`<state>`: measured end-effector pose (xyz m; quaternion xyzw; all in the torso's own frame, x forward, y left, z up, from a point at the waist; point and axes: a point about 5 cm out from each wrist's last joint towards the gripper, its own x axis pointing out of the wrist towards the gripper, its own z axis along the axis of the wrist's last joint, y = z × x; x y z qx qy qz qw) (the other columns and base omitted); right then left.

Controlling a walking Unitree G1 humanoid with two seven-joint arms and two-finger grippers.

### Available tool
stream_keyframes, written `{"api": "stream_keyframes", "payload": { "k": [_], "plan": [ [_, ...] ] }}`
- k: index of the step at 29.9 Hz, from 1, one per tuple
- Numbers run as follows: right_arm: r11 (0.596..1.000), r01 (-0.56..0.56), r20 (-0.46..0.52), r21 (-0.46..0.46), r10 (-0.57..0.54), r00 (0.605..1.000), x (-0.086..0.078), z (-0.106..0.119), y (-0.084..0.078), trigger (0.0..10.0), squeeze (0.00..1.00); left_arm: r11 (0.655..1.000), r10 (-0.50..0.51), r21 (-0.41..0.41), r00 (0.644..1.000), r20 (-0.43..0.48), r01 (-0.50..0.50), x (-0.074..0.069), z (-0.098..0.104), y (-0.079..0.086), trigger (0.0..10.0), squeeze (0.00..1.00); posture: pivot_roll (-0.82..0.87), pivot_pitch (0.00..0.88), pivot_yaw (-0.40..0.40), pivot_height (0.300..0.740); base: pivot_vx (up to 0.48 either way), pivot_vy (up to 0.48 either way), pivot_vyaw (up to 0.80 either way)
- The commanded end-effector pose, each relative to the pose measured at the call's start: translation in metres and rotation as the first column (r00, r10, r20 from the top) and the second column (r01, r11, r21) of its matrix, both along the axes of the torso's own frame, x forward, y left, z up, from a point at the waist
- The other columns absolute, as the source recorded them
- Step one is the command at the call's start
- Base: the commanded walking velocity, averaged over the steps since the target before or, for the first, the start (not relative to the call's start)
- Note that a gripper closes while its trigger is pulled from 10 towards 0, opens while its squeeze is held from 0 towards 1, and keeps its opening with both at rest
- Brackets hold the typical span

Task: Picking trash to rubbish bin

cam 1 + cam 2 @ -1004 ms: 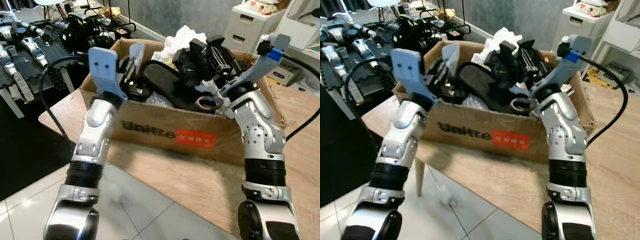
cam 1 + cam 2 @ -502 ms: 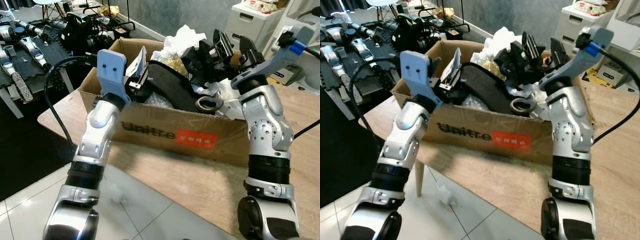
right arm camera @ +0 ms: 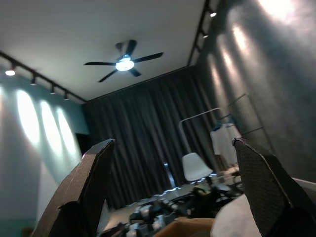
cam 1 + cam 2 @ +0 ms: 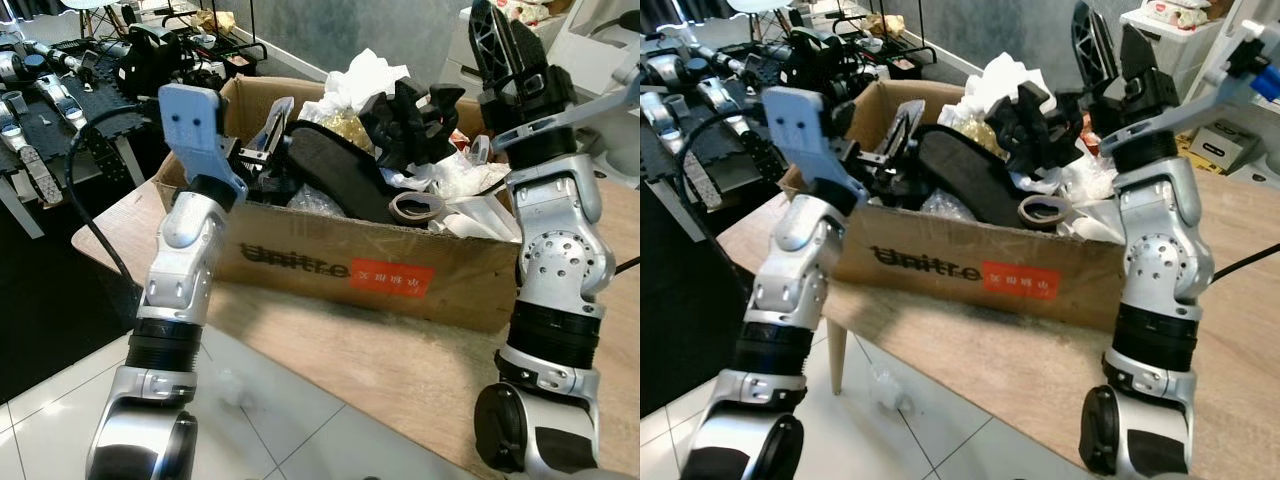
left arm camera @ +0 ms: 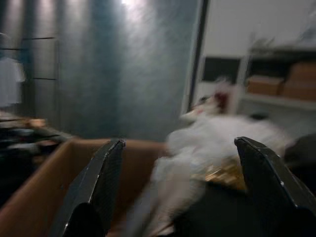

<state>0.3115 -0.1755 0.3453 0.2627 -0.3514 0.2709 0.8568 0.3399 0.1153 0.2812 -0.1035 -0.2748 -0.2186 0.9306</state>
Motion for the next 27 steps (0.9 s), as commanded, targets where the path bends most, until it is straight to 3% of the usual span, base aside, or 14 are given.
{"api": "stream_keyframes", "payload": {
  "k": [1, 10, 16, 24, 27],
  "plan": [
    [0.998, -0.053, 0.015, -0.028, 0.053, 0.998, -0.005, -0.001, 0.008, 10.0, 0.00, 0.996, -0.069, -0.049, 0.998, 0.011, 0.069, -0.005, 0.005, -0.003, 10.0, 0.00, 0.00, 0.070, 0.019, 0.740, 0.000, 0.000, 0.00],
    [0.972, -0.198, 0.003, -0.127, 0.199, 0.980, -0.013, -0.014, 0.033, 10.0, 0.00, 0.983, -0.180, -0.039, 0.984, -0.017, 0.179, -0.009, 0.003, 0.002, 10.0, 0.00, 0.00, 0.073, 0.025, 0.740, 0.000, 0.000, 0.00],
    [0.885, -0.371, -0.024, -0.280, 0.380, 0.925, -0.030, -0.036, 0.059, 10.0, 0.00, 0.953, -0.299, -0.058, 0.954, -0.036, 0.297, -0.019, 0.000, 0.008, 10.0, 0.00, 0.01, 0.074, 0.023, 0.740, 0.000, 0.000, 0.00],
    [0.833, -0.450, -0.057, -0.322, 0.457, 0.888, -0.035, -0.050, 0.069, 10.0, 0.00, 0.935, -0.337, -0.120, 0.941, -0.015, 0.333, -0.024, 0.005, 0.018, 10.0, 0.00, 0.02, 0.076, 0.023, 0.740, -0.241, 0.000, 0.00],
    [0.792, -0.495, -0.078, -0.358, 0.503, 0.861, -0.039, -0.057, 0.075, 10.0, 0.00, 0.936, -0.331, -0.140, 0.943, -0.033, 0.323, -0.022, 0.001, 0.023, 10.0, 0.00, 0.02, 0.078, 0.020, 0.740, -0.328, 0.000, 0.00]
  ]
}}
